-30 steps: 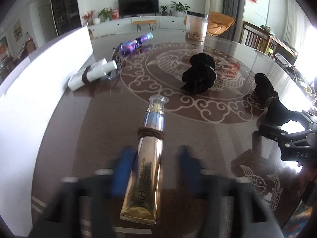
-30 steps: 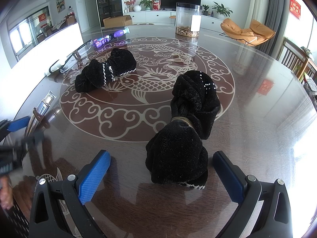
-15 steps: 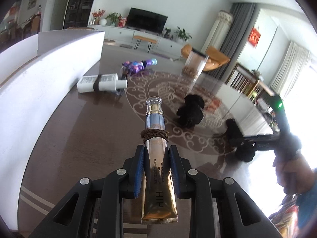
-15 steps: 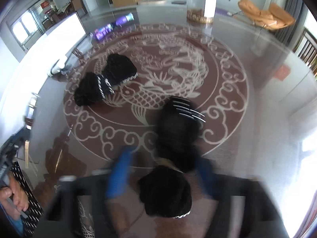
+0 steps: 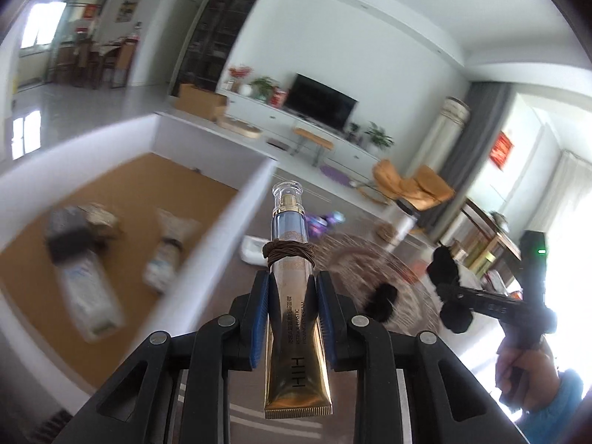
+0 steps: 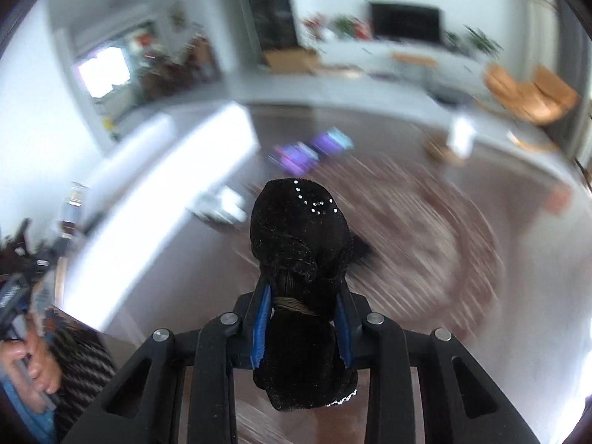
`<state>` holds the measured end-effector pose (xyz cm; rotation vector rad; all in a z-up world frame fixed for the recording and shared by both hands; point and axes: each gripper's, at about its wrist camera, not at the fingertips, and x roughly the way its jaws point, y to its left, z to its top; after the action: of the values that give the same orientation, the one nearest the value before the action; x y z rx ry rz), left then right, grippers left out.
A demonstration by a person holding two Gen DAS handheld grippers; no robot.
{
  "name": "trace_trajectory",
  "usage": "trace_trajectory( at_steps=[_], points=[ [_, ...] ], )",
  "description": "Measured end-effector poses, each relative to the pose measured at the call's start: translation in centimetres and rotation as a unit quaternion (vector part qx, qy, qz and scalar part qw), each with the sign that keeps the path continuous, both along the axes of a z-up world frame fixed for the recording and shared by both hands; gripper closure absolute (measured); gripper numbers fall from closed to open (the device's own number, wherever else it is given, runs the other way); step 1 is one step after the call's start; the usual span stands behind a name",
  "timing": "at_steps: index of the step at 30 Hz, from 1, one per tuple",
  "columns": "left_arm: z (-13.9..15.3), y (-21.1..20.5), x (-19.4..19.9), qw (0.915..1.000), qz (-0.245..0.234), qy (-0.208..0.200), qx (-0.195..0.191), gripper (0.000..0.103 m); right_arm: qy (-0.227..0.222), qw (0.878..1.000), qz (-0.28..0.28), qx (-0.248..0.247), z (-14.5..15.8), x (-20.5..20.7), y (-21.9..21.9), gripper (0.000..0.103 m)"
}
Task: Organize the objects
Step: 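Carry the gold tube to the bin with the left tool while the right tool carries a scrunchie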
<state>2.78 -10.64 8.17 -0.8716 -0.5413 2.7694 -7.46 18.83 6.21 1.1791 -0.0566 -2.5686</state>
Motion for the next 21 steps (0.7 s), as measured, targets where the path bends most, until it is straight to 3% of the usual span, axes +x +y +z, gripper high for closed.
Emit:
trace_trajectory(
  at_steps=[5, 7, 11, 14, 15, 16, 17, 18, 21],
  points=[
    [0.6, -7.2, -2.8, 0.9944, 0.087, -0.058, -0.016, 0.078, 0.046, 0.993, 0.091, -0.051, 5.1, -4.5, -11.3, 0.072],
    [-0.1, -9.4, -3.9, 0.9883, 0.119, -0.090, -0.033, 0.078, 0.052, 0.990, 0.121, -0.056, 6.0, -6.2, -16.0, 0.072],
    [-2.2, -11.7, -5.2, 0.9778, 0.145, -0.141, -0.057, 0.078, 0.040, 0.985, 0.157, -0.051, 5.7, -9.2, -23.6, 0.072],
    [-4.3, -12.2, -6.7, 0.9650, 0.149, -0.199, -0.082, 0.075, 0.007, 0.984, 0.175, -0.045, 3.5, -11.4, -28.7, 0.068],
    [-4.7, -12.1, -6.9, 0.9624, 0.150, -0.210, -0.084, 0.059, -0.006, 0.983, 0.176, -0.040, 2.8, -11.6, -29.7, 0.056],
    [-5.2, -12.1, -7.0, 0.9595, 0.154, -0.220, -0.085, 0.033, -0.027, 0.983, 0.177, -0.035, 1.7, -12.2, -30.9, 0.046],
    [-5.4, -12.1, -6.9, 0.9592, 0.157, -0.219, -0.085, 0.021, -0.037, 0.983, 0.176, -0.034, 1.0, -12.5, -31.7, 0.032],
    [-5.4, -12.0, -6.6, 0.9596, 0.162, -0.213, -0.087, 0.009, -0.041, 0.983, 0.173, -0.035, 0.4, -12.7, -32.0, 0.030],
    [-5.5, -11.8, -5.7, 0.9612, 0.169, -0.196, -0.095, 0.009, -0.031, 0.984, 0.167, -0.043, -0.3, -11.7, -31.4, 0.029]
  ],
)
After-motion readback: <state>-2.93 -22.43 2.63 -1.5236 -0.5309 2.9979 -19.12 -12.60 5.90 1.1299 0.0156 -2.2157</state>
